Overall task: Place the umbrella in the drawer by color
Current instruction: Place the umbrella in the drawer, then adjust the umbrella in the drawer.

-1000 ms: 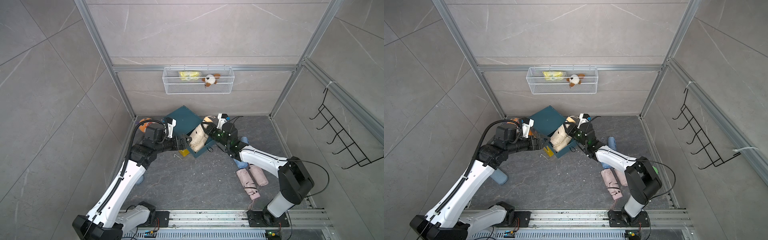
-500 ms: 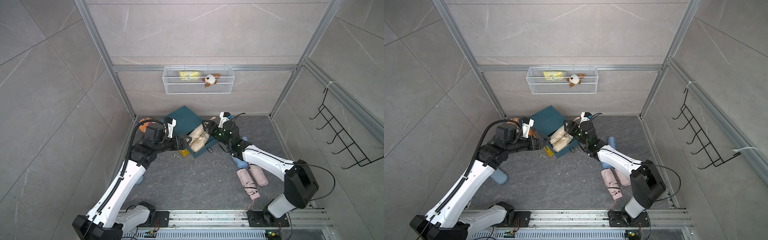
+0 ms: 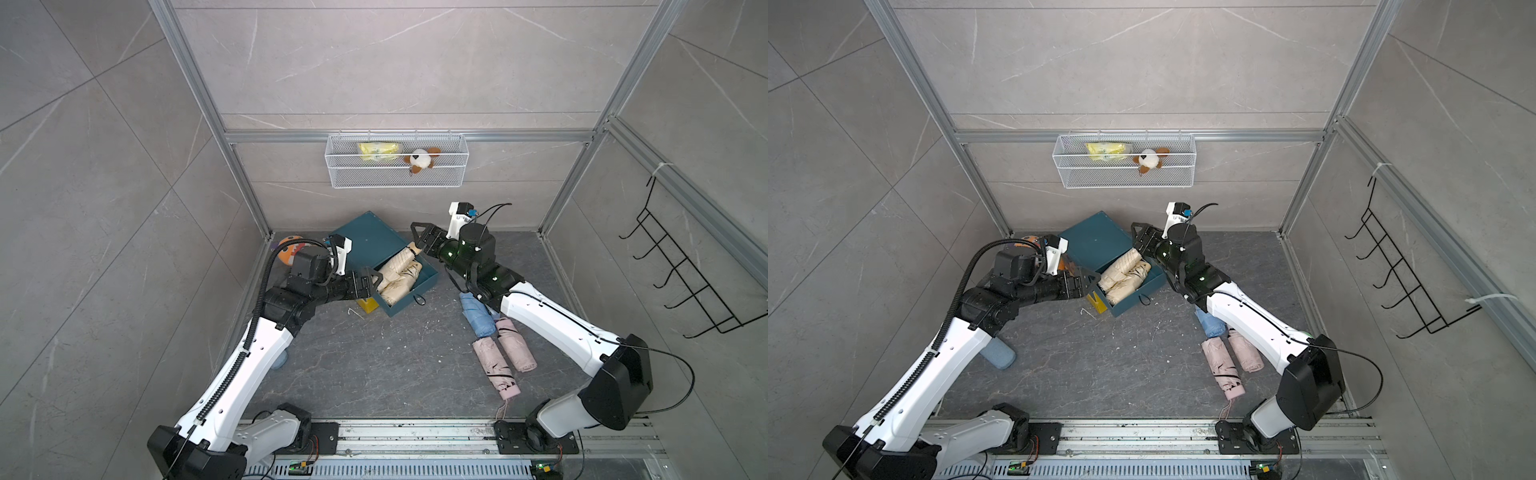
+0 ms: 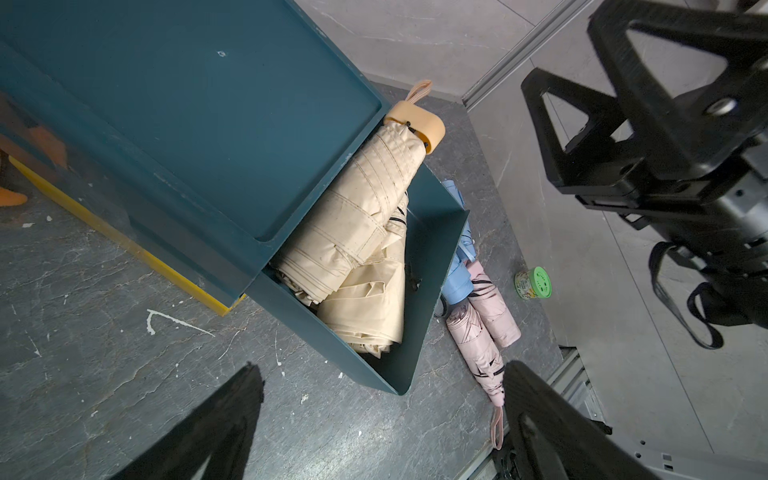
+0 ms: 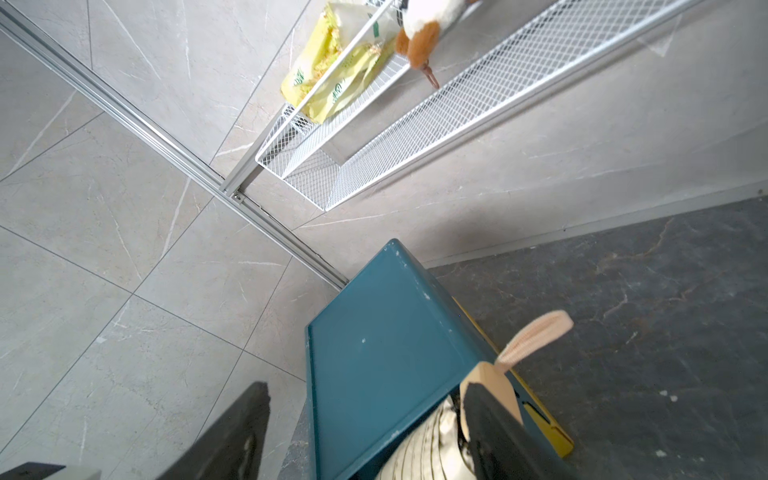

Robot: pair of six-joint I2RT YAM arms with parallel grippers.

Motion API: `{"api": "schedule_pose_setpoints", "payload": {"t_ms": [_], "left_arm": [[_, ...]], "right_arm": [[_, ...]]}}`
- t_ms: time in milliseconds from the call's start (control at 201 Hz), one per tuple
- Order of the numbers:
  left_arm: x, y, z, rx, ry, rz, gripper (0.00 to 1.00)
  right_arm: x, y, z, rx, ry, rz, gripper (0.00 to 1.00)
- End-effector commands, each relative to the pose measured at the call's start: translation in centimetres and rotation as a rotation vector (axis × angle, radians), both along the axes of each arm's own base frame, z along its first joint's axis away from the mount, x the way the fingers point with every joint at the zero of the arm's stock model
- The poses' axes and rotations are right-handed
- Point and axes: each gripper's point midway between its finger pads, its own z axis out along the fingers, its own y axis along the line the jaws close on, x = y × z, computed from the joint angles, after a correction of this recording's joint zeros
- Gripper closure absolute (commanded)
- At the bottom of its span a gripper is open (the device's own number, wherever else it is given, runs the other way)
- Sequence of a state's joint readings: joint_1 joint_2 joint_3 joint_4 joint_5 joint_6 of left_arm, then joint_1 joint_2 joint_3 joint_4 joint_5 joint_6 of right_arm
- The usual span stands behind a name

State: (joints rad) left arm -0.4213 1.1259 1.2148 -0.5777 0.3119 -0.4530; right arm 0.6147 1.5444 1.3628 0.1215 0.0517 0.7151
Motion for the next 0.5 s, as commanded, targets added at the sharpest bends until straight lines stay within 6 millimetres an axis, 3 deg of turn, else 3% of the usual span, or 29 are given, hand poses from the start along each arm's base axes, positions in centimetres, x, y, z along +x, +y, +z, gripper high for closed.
{"api": "schedule_pose_setpoints", "payload": {"t_ms": [0,244,493], "left_arm": [[0.5,0.0,0.6,-0.007,-0.023,0.012,0.07],[0.4,0.1,0.5,0.004,-0.023,0.014,0.07],[0.5,0.1,0.2,0.007,-0.019,0.015,0.07]], "right_arm": [[0.8,0.9,-2.7,-0.085,0.063,0.049,0.24],[2.4,1.9,-5.0,-0.118,0.133,0.11,0.24],[2.6,2.9,-7.0,-0.13,0.183,0.159,0.24]]}}
